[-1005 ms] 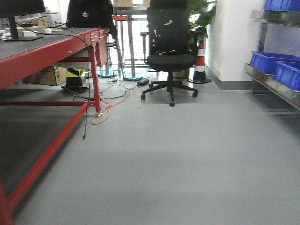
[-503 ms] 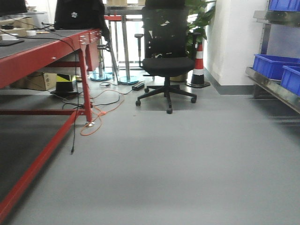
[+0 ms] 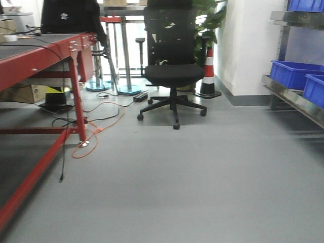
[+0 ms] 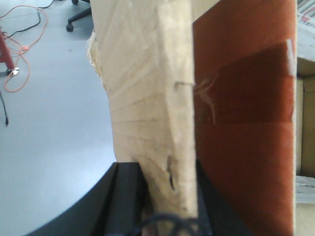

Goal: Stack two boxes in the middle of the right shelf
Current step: 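Turn the base toward the steel shelf rack of blue bins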

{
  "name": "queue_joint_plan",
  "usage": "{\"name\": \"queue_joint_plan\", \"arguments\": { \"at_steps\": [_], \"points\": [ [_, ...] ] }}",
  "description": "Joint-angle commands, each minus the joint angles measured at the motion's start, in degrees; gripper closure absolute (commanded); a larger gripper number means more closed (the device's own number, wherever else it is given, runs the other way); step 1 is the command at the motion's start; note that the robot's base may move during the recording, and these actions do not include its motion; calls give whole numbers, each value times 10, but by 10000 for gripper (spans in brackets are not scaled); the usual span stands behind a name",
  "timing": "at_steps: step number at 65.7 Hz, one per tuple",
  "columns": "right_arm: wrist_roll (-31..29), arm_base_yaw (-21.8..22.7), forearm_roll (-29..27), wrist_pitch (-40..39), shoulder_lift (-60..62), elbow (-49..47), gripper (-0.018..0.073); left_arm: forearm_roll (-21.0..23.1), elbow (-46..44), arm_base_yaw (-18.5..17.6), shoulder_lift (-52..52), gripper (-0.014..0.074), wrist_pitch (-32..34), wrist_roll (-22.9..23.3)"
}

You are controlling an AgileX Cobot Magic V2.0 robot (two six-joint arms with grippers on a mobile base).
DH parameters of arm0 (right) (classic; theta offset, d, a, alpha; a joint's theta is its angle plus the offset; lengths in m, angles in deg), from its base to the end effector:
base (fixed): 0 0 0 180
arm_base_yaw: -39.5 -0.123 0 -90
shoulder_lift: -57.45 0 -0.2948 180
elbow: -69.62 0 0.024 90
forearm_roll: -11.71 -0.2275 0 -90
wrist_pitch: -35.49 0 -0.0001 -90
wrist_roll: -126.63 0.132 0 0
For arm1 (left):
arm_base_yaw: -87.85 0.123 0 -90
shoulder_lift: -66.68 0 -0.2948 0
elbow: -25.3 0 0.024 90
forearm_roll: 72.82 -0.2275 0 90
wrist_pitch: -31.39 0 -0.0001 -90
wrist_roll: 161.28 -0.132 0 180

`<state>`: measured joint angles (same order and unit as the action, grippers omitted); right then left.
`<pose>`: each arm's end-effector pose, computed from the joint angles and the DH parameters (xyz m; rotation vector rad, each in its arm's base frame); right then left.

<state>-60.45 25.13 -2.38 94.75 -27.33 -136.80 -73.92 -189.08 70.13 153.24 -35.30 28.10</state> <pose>0.2541 0.0936 0.4980 -0.3835 2.0124 0.3742 0.2511 -0.0778 0.5119 0.1487 2.0801 -0.2661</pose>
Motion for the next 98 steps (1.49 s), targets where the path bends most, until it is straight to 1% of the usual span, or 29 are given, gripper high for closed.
{"name": "queue_joint_plan", "arguments": {
  "at_steps": [1, 98],
  "points": [
    [-10, 4, 17, -23, 6, -6, 711, -6, -9, 4, -11, 708, 35, -2],
    [-10, 4, 17, -23, 6, -6, 711, -8, -9, 4, -11, 708, 35, -2]
  ]
}}
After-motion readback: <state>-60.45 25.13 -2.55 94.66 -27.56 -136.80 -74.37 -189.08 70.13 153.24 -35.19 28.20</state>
